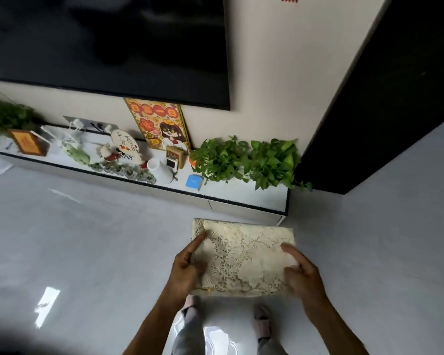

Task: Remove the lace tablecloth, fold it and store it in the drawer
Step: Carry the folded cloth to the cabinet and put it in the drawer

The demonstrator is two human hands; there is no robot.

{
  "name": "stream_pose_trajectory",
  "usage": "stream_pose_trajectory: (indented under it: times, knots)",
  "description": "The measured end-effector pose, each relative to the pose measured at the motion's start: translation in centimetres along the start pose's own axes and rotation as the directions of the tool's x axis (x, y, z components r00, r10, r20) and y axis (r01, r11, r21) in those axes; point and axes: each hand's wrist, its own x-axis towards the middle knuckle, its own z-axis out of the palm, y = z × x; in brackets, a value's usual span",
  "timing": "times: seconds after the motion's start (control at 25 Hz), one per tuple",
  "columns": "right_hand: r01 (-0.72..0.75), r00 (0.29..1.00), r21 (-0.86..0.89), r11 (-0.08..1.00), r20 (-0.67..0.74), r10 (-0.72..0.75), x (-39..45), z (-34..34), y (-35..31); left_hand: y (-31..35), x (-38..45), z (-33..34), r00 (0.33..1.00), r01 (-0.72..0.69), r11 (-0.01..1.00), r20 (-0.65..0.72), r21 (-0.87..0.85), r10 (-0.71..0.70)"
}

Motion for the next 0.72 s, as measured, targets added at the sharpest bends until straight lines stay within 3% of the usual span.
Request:
stream_pose_trajectory:
  times: [0.12,0.24,0.4,0.48,0.64,0.68,0.72]
  knots:
    - [-0.093,0.99,0.057,0.994,-0.099,0.098,6.0,3.7,-0.1,-1.6,8.5,-2.3,0.996,-0.008,0.996,0.094,0.083,0.0]
    - [-0.174,0.964,0.119,0.977,-0.182,0.194,15.1,7.6,3.4,-7.4,19.1,-3.7,0.984,0.031,0.997,0.171,0.075,-0.044]
    - [-0.258,0.915,0.196,0.946,-0.264,0.304,29.8,11.5,14.1,-19.9,31.7,-3.5,0.983,0.082,0.996,0.164,0.044,-0.088]
    - [-0.273,0.918,0.196,0.942,-0.241,0.316,36.7,12.6,19.7,-25.7,36.4,-2.8,0.987,0.066,0.997,0.146,0.03,-0.07]
    - [-0.286,0.925,-0.044,0.957,-0.275,0.264,48.8,14.3,30.8,-36.8,44.7,-0.4,0.988,0.091,0.996,0.128,-0.006,-0.089]
    - [-0.275,0.928,-0.003,0.961,-0.263,0.265,51.7,14.6,32.4,-38.9,46.1,0.1,0.988,0.089,0.996,0.13,-0.01,-0.087]
    - [-0.237,0.933,0.166,0.957,-0.234,0.272,54.8,15.0,33.5,-40.6,47.3,0.4,0.986,0.07,0.998,0.15,0.005,-0.07]
